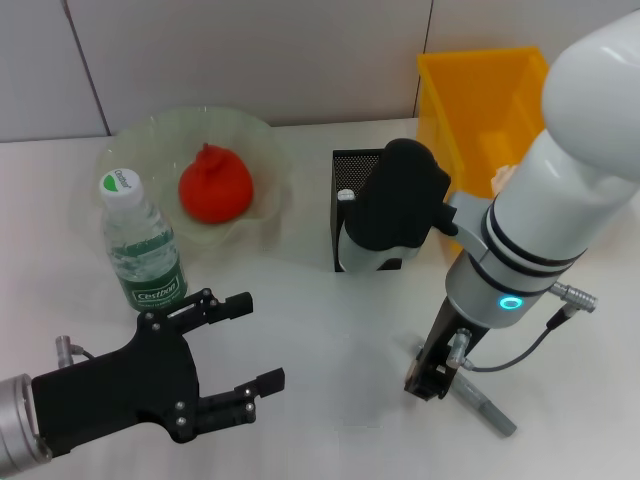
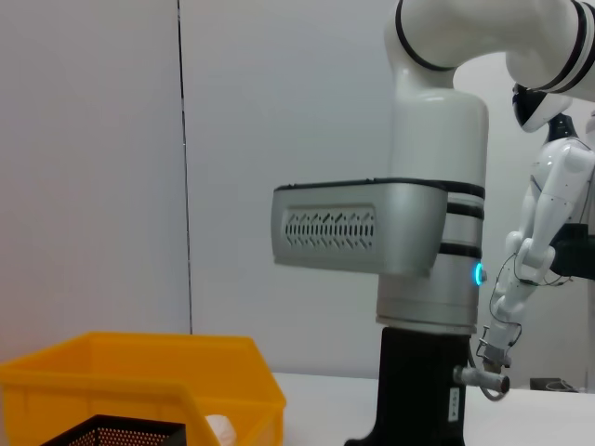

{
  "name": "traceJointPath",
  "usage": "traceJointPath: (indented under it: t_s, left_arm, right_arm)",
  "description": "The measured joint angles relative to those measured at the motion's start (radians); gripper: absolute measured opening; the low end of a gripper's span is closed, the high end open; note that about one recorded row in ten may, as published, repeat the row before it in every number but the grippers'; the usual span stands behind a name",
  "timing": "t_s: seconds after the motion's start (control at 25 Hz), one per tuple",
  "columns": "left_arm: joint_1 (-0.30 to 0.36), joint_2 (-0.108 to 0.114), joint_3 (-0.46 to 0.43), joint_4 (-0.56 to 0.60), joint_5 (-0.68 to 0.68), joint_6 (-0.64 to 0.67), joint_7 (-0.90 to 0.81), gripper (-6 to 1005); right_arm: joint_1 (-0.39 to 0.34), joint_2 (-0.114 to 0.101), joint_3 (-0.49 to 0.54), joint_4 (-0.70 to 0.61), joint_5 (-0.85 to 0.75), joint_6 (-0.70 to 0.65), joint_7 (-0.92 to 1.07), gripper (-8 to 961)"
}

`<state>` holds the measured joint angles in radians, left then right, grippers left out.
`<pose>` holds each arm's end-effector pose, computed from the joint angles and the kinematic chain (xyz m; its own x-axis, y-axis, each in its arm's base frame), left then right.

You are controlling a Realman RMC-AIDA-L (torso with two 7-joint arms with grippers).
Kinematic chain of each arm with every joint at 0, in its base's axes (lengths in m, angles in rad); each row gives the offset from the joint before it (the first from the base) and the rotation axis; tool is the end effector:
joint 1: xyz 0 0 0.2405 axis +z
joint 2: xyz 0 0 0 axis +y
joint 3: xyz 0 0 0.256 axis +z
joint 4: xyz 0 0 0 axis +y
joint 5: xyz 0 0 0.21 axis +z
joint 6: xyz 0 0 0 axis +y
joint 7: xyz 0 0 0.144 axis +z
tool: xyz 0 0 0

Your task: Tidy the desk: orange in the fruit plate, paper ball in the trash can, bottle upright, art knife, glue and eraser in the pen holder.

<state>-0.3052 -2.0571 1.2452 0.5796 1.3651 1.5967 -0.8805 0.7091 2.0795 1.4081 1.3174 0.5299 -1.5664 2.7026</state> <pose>-0.2552 0.2643 -0.0314 0.7459 -0.0150 0.6659 0.1767 -0.9594 -0.2196 0.1442 0.3328 -0.0557 0.7382 -0.4993 0.4537 -0.3572 -0.8597 -0.3651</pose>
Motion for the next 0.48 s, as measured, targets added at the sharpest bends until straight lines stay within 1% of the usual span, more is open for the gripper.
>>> traceJointPath:
  t_s: [0.08, 0.12, 0.2, 0.28, 0.32, 0.48]
  left_arm:
    - [0.0, 0.0, -0.002, 0.0, 0.0, 0.0, 0.0, 803]
    - [-0.002, 0.0, -0.008, 0.0, 0.002, 0.001, 0.0, 803]
    - [-0.003, 0.0, -0.01, 0.0, 0.004, 0.001, 0.0, 803]
    - [-0.004, 0.0, -0.01, 0.0, 0.004, 0.002, 0.0, 803]
    - [-0.004, 0.0, -0.01, 0.0, 0.005, 0.002, 0.0, 803]
    - [-0.006, 0.0, -0.011, 0.0, 0.005, 0.001, 0.0, 803]
  right_arm:
    - [-0.003, 0.0, 0.009, 0.01, -0.008, -0.003, 0.0, 272]
    - [-0.011, 0.0, 0.037, 0.034, -0.03, -0.007, 0.0, 272]
    - [-0.015, 0.0, 0.05, 0.047, -0.041, -0.007, 0.0, 272]
    - [-0.026, -0.001, 0.078, 0.078, -0.067, -0.007, -0.004, 272]
    - [-0.04, -0.001, 0.103, 0.116, -0.09, -0.006, -0.007, 271]
    - [-0.065, -0.001, 0.133, 0.178, -0.119, 0.004, -0.016, 271]
